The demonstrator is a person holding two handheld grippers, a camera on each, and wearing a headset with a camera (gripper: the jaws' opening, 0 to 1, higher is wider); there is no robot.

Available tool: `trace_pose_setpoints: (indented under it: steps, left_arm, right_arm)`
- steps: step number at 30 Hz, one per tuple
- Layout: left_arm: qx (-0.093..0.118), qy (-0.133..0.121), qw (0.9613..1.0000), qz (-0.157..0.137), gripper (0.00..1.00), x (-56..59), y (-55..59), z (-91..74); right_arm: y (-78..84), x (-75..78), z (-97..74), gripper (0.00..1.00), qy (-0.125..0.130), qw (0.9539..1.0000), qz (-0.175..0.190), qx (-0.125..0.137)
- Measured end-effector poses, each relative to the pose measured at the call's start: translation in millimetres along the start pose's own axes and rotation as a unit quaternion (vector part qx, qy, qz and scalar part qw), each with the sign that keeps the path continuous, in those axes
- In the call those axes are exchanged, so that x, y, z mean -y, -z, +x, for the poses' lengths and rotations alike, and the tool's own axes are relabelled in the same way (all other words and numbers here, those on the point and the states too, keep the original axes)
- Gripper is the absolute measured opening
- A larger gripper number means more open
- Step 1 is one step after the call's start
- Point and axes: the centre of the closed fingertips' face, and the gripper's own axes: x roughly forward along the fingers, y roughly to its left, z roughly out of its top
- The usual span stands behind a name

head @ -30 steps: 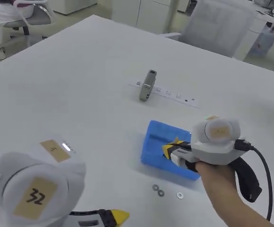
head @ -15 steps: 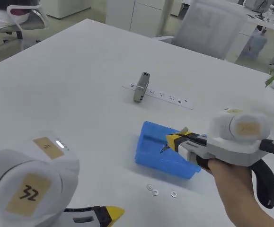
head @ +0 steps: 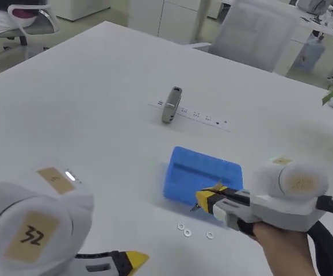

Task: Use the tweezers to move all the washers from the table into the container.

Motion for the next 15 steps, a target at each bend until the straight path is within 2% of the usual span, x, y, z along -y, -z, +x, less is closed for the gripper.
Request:
trace_pose_setpoints:
  steps: [4, 15]
  left_arm:
    - [0.000, -0.001, 1.0000, -0.004, 0.99, -1.1, 1.1, 0.4]
    - [-0.006, 0.003, 1.0000, -0.004, 0.99, 1.3, 4.5, 4.0]
  right_arm:
    - [10.5, -5.4, 5.0, 0.02, -0.003, 0.9999, 0.009, -0.010]
    - [13.7, -7.2, 14.9, 0.02, 0.008, 0.9998, 0.011, -0.012]
